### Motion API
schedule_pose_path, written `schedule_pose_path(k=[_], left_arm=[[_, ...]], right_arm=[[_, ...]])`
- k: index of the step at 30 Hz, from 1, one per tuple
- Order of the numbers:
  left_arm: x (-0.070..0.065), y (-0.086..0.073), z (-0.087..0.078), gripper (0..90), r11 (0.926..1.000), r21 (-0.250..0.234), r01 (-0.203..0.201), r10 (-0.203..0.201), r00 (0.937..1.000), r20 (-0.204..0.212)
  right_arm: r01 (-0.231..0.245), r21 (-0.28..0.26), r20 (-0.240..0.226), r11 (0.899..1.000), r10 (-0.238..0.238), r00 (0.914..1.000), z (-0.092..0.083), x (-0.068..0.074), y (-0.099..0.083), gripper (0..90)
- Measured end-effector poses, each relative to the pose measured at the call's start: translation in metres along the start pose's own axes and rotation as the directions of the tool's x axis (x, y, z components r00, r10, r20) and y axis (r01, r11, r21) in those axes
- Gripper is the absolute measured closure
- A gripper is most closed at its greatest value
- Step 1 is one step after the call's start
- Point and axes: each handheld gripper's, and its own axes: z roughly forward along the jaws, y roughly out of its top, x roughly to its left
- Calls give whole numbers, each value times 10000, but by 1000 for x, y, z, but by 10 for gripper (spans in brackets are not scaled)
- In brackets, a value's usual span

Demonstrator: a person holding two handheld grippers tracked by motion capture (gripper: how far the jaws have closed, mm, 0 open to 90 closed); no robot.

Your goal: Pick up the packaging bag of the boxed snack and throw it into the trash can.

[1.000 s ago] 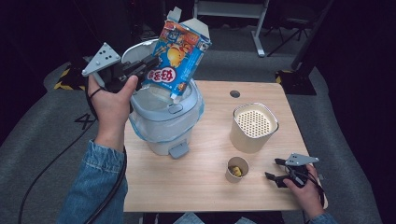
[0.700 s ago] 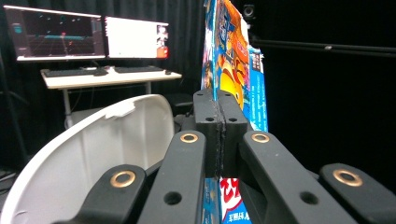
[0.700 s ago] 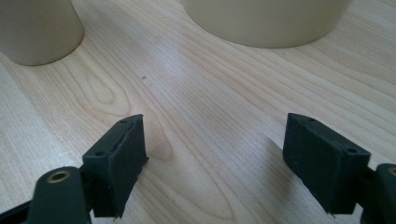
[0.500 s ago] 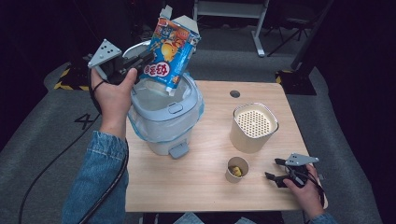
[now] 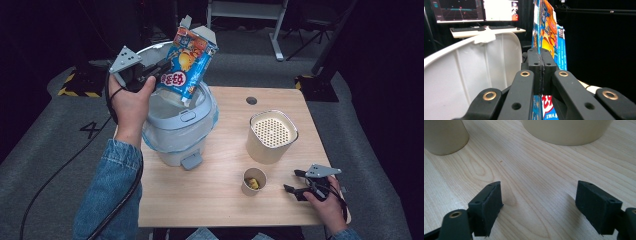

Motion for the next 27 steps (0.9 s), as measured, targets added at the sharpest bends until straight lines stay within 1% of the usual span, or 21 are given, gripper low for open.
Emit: schedule_pose_path(k=[2, 6, 9, 10, 11, 12, 13, 14, 15, 16, 18, 20, 23, 25, 26, 27], left_arm=[[0, -2, 1, 894, 10000, 21, 82, -82, 10000, 33], [-2, -6, 3, 892, 9997, 241, -30, 29, 10000, 34], [-1, -7, 4, 883, 9994, 353, -13, 8, 9999, 123], [-1, -7, 4, 873, 9991, 412, 32, -41, 9998, 209], [-1, -7, 6, 841, 9984, 552, 142, -166, 9989, 431], [-1, -8, 7, 779, 9975, 659, 260, -309, 9968, 740], [-2, -8, 8, 673, 9963, 814, 277, -353, 9950, 938], [-4, -8, 8, 564, 9937, 1115, 68, -185, 9944, 1043], [-6, -9, 7, 489, 9889, 1458, -276, 122, 9943, 1056], [-8, -9, 5, 463, 9857, 1580, -578, 415, 9936, 1048], [-10, -8, 0, 388, 9824, 1662, -849, 669, 9915, 1113], [-12, -6, -7, 383, 9815, 1676, -930, 739, 9904, 1165], [-13, -3, -17, 373, 9780, 1724, -1176, 995, 9889, 1103], [-15, -4, -23, 377, 9763, 1794, -1214, 1000, 9872, 1241], [-17, -5, -25, 378, 9740, 1867, -1282, 1036, 9852, 1362], [-18, -7, -28, 380, 9697, 1981, -1430, 1146, 9823, 1480]], right_arm=[[2, -1, 1, 10000, -2, 10000, 0, 0, 0, 215], [1, 1, 1, 10000, -1, 10000, 0, 0, 0, 215], [1, 1, 1, 10000, -1, 10000, 0, 0, 0, 215], [5, 0, 2, 10000, -5, 10000, 0, 0, 0, 215], [8, 2, 3, 10000, -8, 10000, 0, 0, 0, 215], [8, 3, 2, 10000, -8, 10000, 0, 0, 0, 215], [4, 1, 3, 10000, -4, 10000, 0, 0, 0, 215], [11, 0, 2, 10000, -11, 10000, 0, 0, 0, 215], [9, 1, 1, 10000, -9, 10000, 0, 0, 0, 215], [6, -2, 5, 10000, -6, 10000, 0, 0, 0, 215], [11, 0, 4, 10000, -11, 10000, 0, 0, 0, 215], [2, 0, 2, 10000, -2, 10000, 0, 0, 0, 215], [4, 0, 2, 10000, -4, 10000, 0, 0, 0, 215], [5, 1, 2, 10000, -5, 10000, 0, 0, 0, 215], [0, 0, 2, 10000, 0, 10000, 0, 0, 0, 215], [12, -8, 8, 10000, -12, 10000, 0, 0, 0, 215]])
